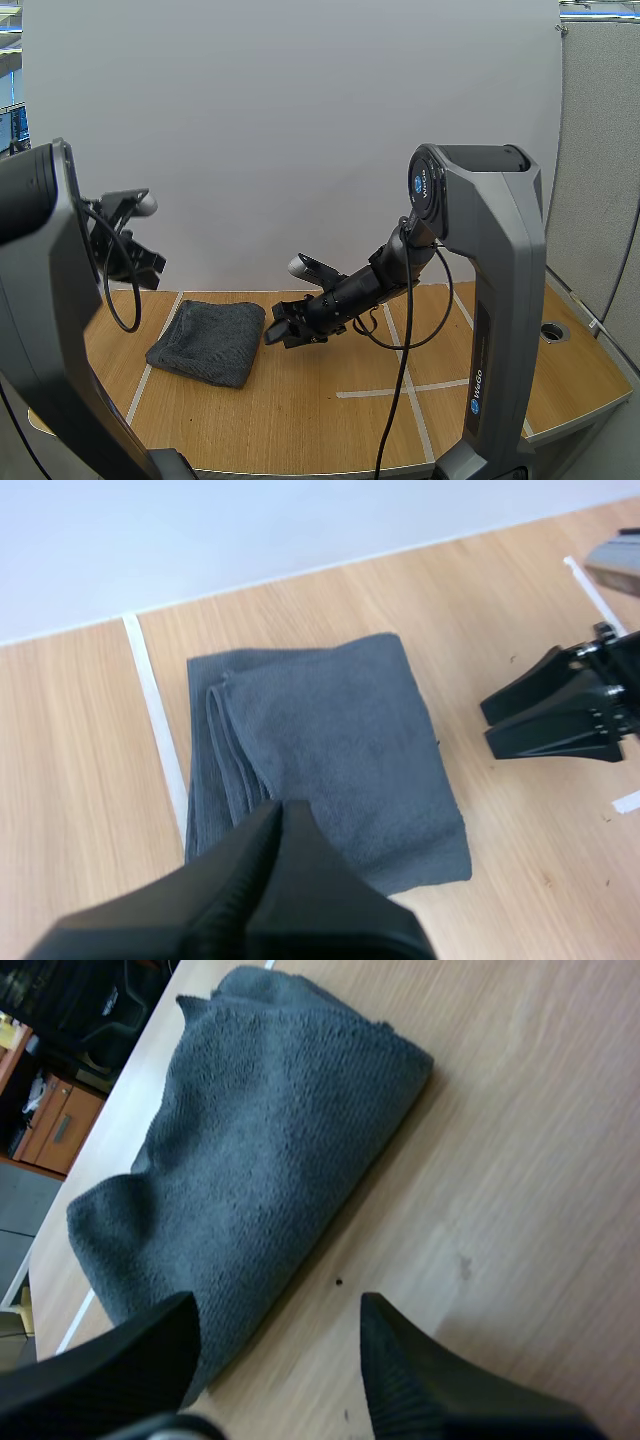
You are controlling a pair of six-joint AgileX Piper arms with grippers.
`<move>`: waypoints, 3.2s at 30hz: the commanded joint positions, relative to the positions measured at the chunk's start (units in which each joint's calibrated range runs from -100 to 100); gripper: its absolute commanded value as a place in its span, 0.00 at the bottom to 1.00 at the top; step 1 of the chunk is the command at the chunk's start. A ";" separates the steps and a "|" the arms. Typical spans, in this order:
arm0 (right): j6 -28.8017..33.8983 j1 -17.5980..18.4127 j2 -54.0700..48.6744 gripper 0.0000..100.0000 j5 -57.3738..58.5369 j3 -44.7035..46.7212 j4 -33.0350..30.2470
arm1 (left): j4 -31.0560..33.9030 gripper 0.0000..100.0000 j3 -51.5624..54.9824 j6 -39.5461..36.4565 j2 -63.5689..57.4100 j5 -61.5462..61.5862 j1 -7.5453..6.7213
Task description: Fold the towel
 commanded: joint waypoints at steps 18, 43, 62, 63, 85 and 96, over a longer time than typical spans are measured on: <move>-2.30 5.60 12.28 0.84 -5.03 -11.44 9.46 | -2.23 0.00 0.24 -1.85 -7.25 0.85 0.11; -2.96 6.06 12.17 0.84 -8.31 -11.44 7.46 | -2.23 0.00 0.24 -1.85 -7.25 0.85 0.11; -0.62 2.94 12.17 0.00 -10.61 -11.44 -3.43 | -2.14 0.00 0.24 -1.85 -7.13 0.85 -11.42; 0.00 1.59 12.04 0.00 -8.54 -11.44 -4.98 | -2.14 0.00 0.24 -1.85 -7.13 0.85 -12.04; 0.33 -11.80 2.01 0.00 8.98 -11.44 -26.26 | -0.59 0.00 0.24 -1.85 -13.28 0.85 -19.55; 0.33 -11.80 2.01 0.00 13.17 -11.44 -27.38 | 0.03 0.00 0.24 -1.85 -32.49 -15.73 -19.96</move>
